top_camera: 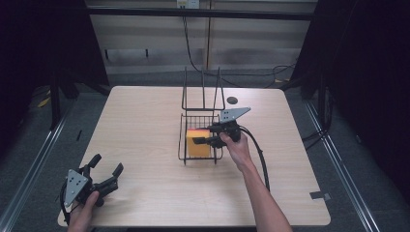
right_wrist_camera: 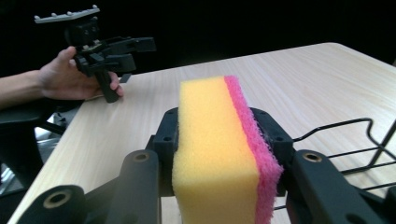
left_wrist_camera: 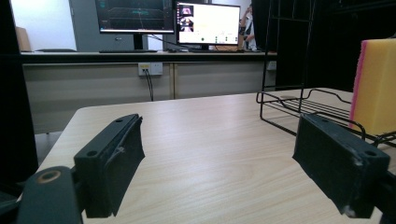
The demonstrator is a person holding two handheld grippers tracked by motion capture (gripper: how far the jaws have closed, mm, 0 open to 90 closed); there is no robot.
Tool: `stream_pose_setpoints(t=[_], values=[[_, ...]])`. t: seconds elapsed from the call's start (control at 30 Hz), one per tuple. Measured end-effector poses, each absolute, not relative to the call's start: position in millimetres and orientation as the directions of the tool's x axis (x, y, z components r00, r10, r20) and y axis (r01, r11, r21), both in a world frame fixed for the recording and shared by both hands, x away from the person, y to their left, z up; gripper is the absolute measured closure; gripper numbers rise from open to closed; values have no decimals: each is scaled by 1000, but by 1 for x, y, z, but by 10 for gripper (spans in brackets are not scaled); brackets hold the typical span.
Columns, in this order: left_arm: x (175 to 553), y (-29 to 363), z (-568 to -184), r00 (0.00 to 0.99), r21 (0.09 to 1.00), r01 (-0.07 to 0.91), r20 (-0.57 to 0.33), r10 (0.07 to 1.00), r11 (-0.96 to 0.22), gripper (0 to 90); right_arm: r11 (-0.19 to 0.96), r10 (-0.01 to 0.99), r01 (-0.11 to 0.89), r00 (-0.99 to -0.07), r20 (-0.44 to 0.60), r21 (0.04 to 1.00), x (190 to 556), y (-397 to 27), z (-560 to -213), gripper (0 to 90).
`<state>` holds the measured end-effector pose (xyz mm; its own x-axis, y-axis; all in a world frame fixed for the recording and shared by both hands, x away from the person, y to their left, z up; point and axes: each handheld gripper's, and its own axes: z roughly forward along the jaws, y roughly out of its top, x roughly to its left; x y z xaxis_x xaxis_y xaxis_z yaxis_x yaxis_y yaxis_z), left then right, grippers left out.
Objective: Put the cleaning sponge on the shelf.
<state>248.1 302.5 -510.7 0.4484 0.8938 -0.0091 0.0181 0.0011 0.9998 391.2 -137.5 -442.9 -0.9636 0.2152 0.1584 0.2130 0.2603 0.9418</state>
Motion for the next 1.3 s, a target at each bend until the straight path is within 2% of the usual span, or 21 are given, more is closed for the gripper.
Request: stream_pose_setpoints(t=[0.4, 0.77, 1.17, 1.3], values=[[248, 302, -511, 449, 1000, 19, -10, 894, 2, 156, 252, 214, 229, -961, 177, 940, 386, -140, -447, 563], [248, 302, -511, 449, 1000, 19, -10, 894, 1, 155, 266, 235, 222, -959, 161, 938, 383, -136, -445, 416], [248, 302, -511, 449, 1000, 19, -10, 894, 1, 155, 247, 316, 230, -937, 146, 941, 380, -137, -440, 138], [248, 302, -511, 449, 1000, 19, -9, 894, 1, 155, 239, 346, 226, -928, 135, 944, 378, -138, -437, 131]])
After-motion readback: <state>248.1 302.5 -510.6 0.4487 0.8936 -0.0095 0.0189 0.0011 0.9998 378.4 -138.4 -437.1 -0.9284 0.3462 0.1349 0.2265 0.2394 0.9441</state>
